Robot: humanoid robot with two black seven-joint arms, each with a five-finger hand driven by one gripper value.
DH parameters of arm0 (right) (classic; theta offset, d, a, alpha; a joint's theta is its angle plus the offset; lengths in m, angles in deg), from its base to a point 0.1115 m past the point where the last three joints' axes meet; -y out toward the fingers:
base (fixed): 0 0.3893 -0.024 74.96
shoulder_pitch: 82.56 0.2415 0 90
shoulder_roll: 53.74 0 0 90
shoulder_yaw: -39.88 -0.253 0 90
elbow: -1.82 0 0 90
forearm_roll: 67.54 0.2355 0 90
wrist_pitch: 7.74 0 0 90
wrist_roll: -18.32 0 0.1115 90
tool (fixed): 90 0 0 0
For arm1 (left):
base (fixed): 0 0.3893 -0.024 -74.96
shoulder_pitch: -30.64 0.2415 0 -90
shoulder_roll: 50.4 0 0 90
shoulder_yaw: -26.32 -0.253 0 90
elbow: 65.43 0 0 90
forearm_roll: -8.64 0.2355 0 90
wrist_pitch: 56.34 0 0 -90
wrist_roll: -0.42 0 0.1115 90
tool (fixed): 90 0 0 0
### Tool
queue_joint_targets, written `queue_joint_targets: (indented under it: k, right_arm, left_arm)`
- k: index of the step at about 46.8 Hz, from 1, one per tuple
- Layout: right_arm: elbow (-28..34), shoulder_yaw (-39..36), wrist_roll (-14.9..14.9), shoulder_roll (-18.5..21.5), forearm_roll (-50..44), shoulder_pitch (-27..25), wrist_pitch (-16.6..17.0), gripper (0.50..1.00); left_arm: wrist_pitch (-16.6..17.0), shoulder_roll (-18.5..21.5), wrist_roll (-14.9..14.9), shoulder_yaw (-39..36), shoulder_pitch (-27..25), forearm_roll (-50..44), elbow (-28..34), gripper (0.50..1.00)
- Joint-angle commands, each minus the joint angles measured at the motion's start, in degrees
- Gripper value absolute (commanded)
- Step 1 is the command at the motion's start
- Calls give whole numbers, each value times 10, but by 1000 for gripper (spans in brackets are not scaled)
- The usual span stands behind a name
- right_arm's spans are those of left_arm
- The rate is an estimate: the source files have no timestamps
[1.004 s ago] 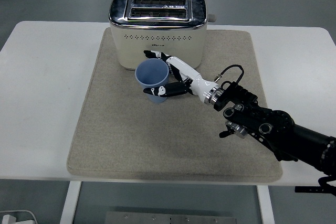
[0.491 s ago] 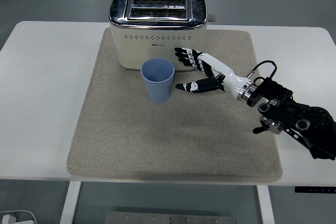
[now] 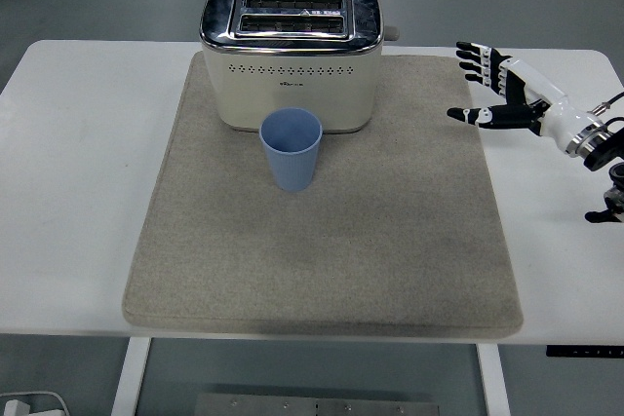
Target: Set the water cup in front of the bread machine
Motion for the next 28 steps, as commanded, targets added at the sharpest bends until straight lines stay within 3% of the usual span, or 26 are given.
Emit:
queue_joint_targets:
  k: [1,13,20,28]
  right_arm:
    - [32,-16,-6,6,0,2,0,946]
    - [133,-50,-36,76,102,25,0,946]
    - [206,-47,-86,129,150,60,-5,946]
    - [220,-50,-125,151,175,74,-17,946]
  left_arm:
    - [1,0,0,0,0,0,0,1000]
    - [0,0,0,0,0,0,0,1000]
    - [1,0,0,0,0,0,0,1000]
    - [1,0,0,0,0,0,0,1000]
